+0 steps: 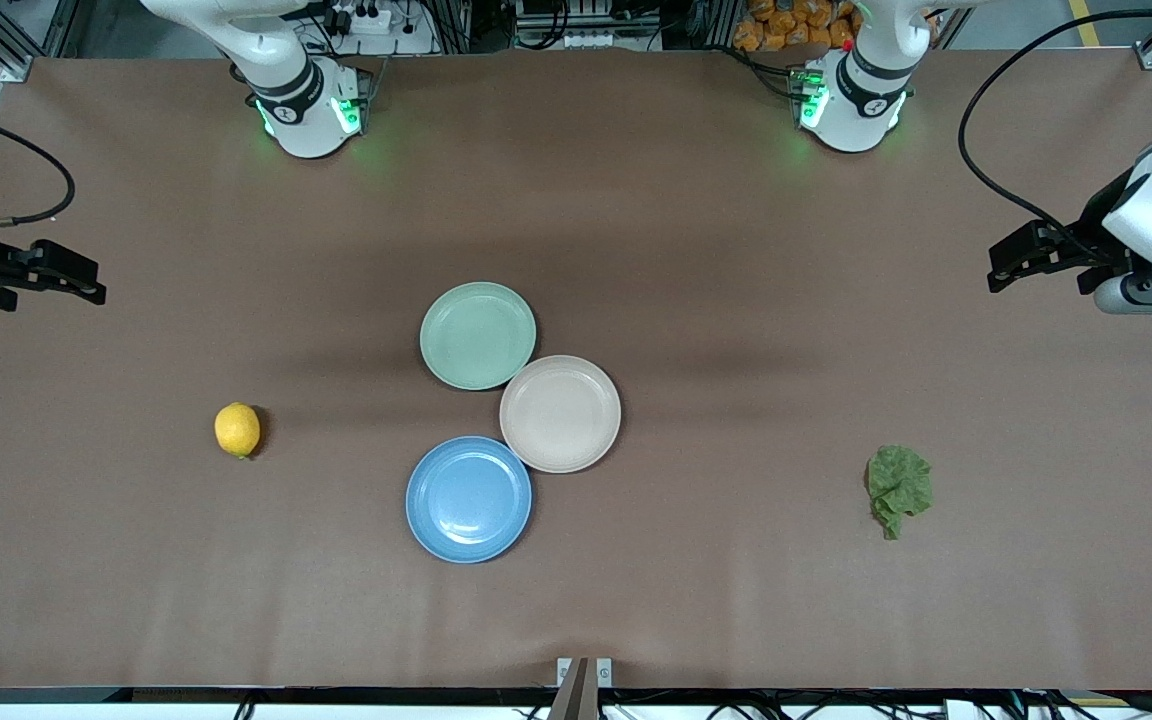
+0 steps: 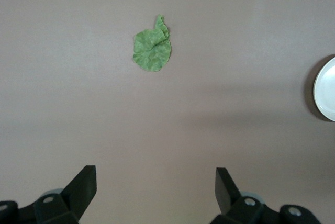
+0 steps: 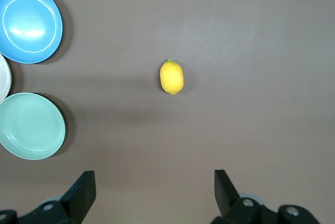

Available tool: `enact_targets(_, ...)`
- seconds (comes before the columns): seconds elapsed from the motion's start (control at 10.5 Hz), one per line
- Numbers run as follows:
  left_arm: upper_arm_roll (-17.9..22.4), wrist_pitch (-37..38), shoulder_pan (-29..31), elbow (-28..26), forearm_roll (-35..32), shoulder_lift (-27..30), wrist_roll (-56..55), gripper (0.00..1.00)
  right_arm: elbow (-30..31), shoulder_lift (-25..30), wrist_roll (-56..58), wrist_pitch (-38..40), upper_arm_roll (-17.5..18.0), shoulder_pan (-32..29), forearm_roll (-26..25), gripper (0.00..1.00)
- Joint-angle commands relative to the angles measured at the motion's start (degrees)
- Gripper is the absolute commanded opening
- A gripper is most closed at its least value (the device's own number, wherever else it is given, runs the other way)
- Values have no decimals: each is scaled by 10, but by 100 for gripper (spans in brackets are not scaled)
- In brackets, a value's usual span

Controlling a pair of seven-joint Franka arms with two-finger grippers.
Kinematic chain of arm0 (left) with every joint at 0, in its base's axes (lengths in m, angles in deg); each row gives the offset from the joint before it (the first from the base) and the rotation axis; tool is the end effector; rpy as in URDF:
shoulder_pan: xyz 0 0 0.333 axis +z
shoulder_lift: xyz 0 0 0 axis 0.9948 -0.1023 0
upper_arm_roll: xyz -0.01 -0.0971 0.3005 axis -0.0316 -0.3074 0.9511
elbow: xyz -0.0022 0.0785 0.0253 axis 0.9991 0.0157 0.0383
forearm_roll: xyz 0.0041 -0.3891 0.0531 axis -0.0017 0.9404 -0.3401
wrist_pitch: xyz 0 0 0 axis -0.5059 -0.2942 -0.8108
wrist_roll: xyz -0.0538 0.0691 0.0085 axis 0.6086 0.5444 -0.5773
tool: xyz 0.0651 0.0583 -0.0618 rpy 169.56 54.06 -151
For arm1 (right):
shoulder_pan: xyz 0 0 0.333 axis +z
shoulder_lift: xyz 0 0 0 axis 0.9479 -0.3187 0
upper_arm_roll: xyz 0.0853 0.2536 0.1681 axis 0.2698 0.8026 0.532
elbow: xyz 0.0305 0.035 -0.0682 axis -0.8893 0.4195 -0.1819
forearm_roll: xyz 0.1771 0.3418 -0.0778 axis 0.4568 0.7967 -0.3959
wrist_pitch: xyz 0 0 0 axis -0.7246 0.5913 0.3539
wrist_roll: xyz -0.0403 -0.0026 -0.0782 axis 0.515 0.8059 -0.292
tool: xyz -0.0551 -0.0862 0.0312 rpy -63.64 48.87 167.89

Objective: Pick lemon and lettuce from blue and beige plates

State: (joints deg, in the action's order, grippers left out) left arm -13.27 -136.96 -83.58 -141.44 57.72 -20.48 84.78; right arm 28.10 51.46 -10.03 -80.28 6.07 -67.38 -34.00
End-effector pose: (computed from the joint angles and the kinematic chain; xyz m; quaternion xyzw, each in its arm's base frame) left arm 0.5681 -0.0553 0.6098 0.9999 -0.0093 0.0020 0.0068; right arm 0.5827 -0.0195 0.6014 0.9988 0.0350 -0.0337 0.0029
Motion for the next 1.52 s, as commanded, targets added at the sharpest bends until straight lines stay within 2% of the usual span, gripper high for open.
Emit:
enact_targets(0.0,-3,9,2,8,-2,-2,0,100,28,25,0,-1,4,-11,10,100)
enact_targets(0.28,-3,9,2,9,-1,-2,0,100,79,60,2,-25,4,-17,10,100)
enact_targets(0.57,-3,9,2,8,-2,-2,0,100,94,71,5,-28,4,-20,8,100)
enact_targets(0.95,-3,8,2,8,-3,-2,-1,100,84,67,7,-20,6,-20,2,100)
enact_targets(1.14,-3,8,1,8,-2,-2,-1,100,52,52,7,5,6,-22,1,100)
enact_targets(1.42,-3,8,0,8,-4,-1,-1,100,52,52,7,7,6,-22,0,100)
